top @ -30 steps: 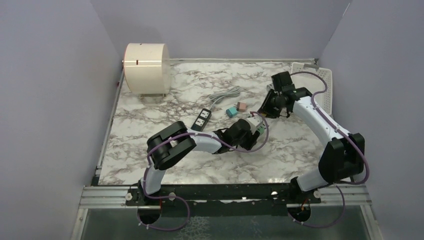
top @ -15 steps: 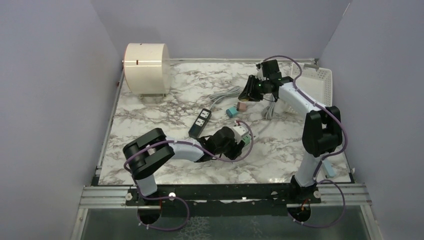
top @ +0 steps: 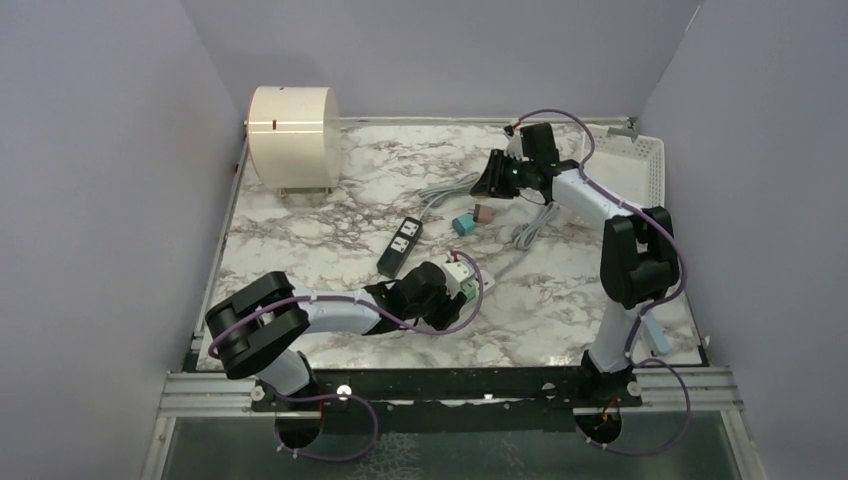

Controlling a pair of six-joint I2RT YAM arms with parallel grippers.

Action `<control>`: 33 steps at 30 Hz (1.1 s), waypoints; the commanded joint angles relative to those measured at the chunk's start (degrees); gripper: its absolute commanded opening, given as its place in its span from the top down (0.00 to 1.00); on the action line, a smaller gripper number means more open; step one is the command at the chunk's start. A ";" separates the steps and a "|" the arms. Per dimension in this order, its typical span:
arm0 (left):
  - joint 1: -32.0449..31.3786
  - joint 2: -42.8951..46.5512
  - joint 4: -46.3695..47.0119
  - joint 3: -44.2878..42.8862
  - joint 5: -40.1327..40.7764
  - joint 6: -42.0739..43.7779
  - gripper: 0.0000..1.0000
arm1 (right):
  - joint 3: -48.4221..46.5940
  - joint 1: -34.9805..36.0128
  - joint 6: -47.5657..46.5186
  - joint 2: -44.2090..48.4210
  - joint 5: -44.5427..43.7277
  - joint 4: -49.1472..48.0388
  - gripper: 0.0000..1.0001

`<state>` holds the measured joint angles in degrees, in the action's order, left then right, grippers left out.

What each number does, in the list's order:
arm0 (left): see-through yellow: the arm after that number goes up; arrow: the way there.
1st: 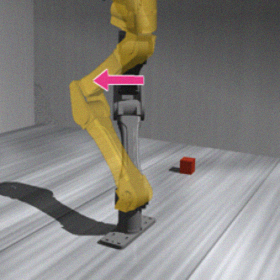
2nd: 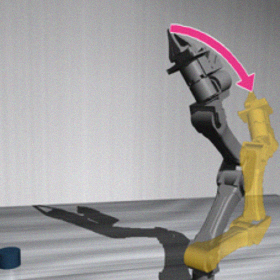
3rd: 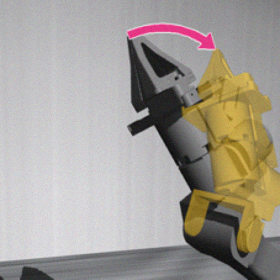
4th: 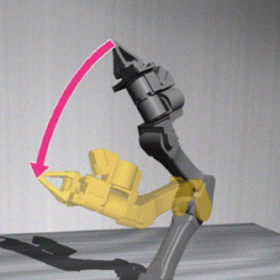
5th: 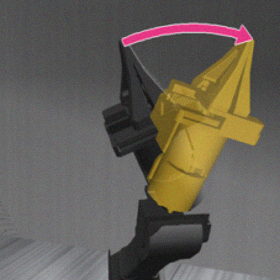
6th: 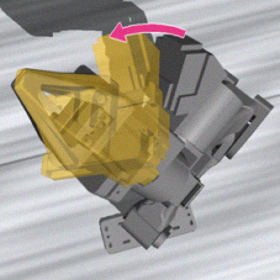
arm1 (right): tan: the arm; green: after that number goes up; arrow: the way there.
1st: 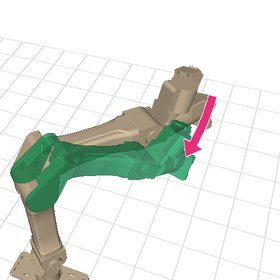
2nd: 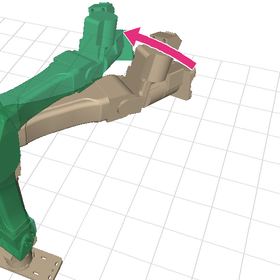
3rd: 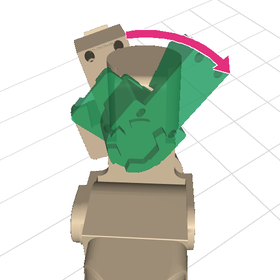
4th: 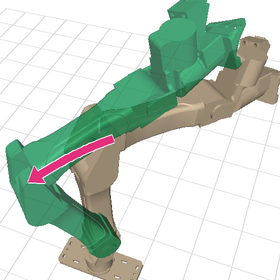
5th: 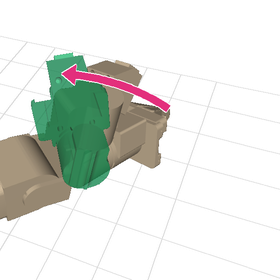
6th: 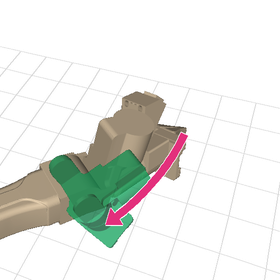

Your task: Pull the plug off the socket

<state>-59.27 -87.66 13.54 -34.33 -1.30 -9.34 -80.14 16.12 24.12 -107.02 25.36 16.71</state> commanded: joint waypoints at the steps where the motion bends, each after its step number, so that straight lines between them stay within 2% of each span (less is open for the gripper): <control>1: 1.07 1.13 -4.03 0.56 -1.59 -0.04 1.00 | -1.03 -0.11 -3.11 -3.06 0.10 -4.62 0.99; 12: 1.43 0.63 -4.18 -0.99 -3.99 0.98 1.00 | -4.01 -3.69 -6.66 -10.53 5.23 -9.03 0.99; 17: 1.56 0.97 -5.11 -1.40 -3.50 2.24 1.00 | -6.82 -4.28 -9.40 -14.46 8.80 -7.58 0.99; 23: 2.31 0.96 -4.67 -1.78 -3.81 2.01 1.00 | -2.28 -4.25 -9.48 -15.11 6.92 -10.86 0.99; 30: 2.42 -0.07 -4.60 -2.23 -4.91 2.12 1.00 | 1.22 -4.26 -8.30 -14.78 6.71 -12.23 0.85; 33: 2.72 -0.52 -5.72 -3.08 -5.81 2.63 1.00 | 2.05 -4.28 -8.37 -13.85 5.33 -11.74 0.75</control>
<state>-57.06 -87.31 10.81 -35.27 -4.58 -7.40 -79.66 11.68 16.05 -121.25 31.29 5.98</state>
